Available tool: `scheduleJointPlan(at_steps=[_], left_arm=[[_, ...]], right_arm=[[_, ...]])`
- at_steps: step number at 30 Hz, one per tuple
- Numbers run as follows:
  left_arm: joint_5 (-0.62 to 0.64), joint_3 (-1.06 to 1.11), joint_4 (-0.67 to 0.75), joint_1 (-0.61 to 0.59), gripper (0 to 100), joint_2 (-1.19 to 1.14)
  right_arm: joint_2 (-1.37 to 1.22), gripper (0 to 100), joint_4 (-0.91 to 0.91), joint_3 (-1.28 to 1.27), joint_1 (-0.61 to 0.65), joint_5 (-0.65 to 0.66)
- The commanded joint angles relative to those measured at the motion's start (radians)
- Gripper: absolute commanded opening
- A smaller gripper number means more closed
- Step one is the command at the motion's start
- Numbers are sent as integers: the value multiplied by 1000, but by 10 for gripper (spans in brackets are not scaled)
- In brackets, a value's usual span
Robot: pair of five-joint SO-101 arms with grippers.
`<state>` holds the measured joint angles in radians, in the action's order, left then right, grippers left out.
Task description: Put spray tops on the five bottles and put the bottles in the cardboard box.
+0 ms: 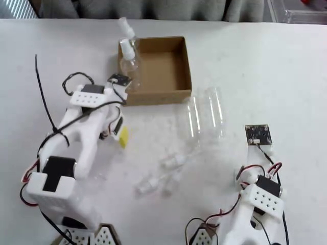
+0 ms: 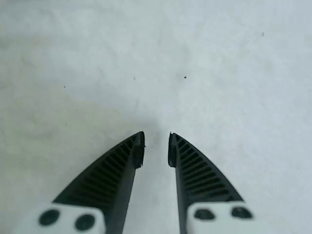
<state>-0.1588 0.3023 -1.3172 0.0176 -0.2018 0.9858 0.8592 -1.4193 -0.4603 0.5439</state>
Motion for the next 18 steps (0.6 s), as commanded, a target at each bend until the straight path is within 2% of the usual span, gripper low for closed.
scheduleJointPlan(at_steps=[1,18], left_arm=[[-15,-91,-68,-59,303,16],[-57,-46,-68,-68,308,16]], right_arm=[[2,66,4,8,12,-3],[2,66,2,8,12,-3]])
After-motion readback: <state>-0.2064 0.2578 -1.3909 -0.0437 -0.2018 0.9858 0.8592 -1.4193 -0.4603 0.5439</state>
